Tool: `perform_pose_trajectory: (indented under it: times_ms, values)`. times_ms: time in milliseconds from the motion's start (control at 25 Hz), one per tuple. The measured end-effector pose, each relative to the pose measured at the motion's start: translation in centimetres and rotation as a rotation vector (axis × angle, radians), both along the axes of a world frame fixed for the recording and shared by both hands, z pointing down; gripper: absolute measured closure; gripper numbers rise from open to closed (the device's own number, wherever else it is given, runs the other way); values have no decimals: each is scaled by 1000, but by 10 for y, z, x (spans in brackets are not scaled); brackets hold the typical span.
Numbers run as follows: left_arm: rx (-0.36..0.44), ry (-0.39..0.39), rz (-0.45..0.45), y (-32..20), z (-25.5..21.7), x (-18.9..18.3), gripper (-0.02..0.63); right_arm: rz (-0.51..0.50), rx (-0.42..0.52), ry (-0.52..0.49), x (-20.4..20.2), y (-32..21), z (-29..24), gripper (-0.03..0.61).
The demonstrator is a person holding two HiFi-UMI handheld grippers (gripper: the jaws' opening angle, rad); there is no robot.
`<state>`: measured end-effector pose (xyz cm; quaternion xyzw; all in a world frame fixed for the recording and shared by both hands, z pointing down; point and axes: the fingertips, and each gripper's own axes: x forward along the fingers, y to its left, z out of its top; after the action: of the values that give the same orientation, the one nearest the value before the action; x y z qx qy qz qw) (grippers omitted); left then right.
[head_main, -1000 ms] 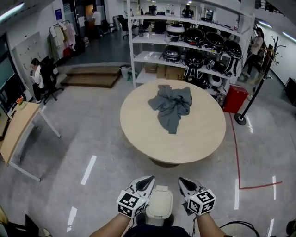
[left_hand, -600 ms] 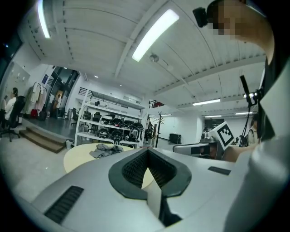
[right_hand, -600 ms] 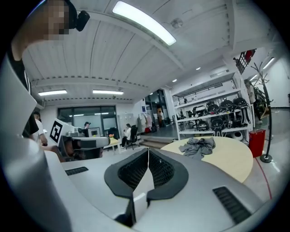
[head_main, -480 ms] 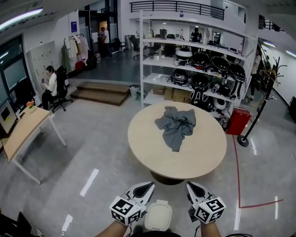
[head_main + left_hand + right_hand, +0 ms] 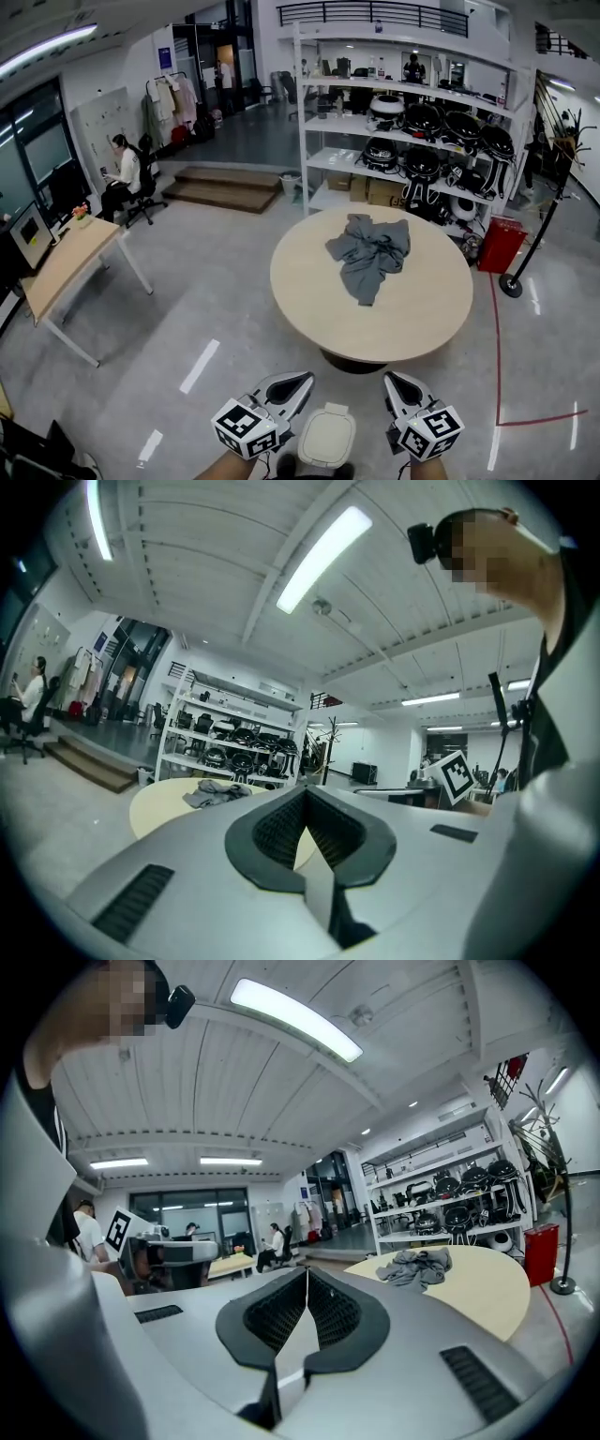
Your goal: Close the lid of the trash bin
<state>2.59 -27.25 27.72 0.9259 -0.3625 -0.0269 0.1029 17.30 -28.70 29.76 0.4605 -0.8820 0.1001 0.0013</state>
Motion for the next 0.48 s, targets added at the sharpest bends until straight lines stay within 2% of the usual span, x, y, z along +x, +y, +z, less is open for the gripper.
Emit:
perform_pose_trajectory:
  times_ms: [280, 480]
  values:
    - [4, -47, -51, 15, -3, -1, 623, -12, 21, -23, 15, 8, -2, 569]
    - [32, -44, -40, 37, -15, -10, 623, 4, 46, -11, 5, 24, -15, 569]
